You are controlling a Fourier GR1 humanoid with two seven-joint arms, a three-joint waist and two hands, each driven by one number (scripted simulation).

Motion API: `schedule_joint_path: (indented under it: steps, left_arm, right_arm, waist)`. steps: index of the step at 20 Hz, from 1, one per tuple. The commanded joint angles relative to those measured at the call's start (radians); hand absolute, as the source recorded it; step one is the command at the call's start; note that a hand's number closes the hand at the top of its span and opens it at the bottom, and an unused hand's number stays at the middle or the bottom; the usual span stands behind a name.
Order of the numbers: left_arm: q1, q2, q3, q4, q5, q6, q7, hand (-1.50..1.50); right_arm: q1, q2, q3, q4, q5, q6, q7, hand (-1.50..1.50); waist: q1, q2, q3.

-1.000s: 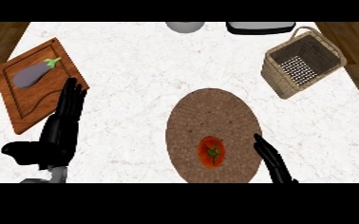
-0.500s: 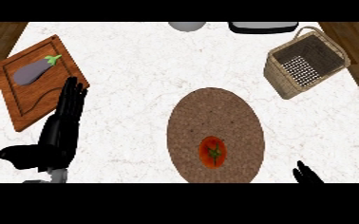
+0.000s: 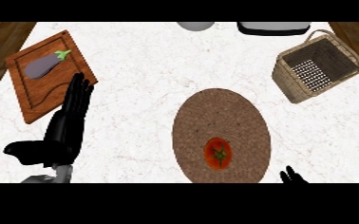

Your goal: Pick the tomato from the placemat and place it in the basket

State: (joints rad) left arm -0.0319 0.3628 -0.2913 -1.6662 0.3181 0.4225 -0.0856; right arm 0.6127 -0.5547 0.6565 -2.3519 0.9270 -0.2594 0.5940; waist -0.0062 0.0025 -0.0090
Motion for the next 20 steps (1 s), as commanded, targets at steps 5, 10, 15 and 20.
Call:
schedule_joint_path:
  steps: [5,10,15,20]
  left_arm:
    - [-0.026,-0.026,-0.01,0.013,-0.015,-0.002,0.026,0.0]
    - [-0.046,-0.046,0.033,0.067,-0.015,-0.046,-0.005,0.0]
    - [0.052,-0.047,0.016,-0.089,-0.07,-0.017,0.083,0.0]
    - [0.028,-0.069,0.08,0.015,-0.073,-0.106,0.006,0.0]
  right_arm:
    - [-0.244,0.127,0.08,-0.112,0.192,0.31,0.398,-1.5]
    - [-0.397,0.25,0.149,-0.027,0.21,0.384,0.478,-1.5]
    - [-0.409,0.31,0.173,0.111,0.221,0.306,0.405,-1.5]
    - [-0.44,0.363,0.174,0.2,0.249,0.273,0.373,-1.5]
  waist:
    - [0.017,0.0,0.005]
    - [0.004,-0.003,0.008]
    - [0.008,-0.004,0.009]
    - [0.006,-0.003,0.009]
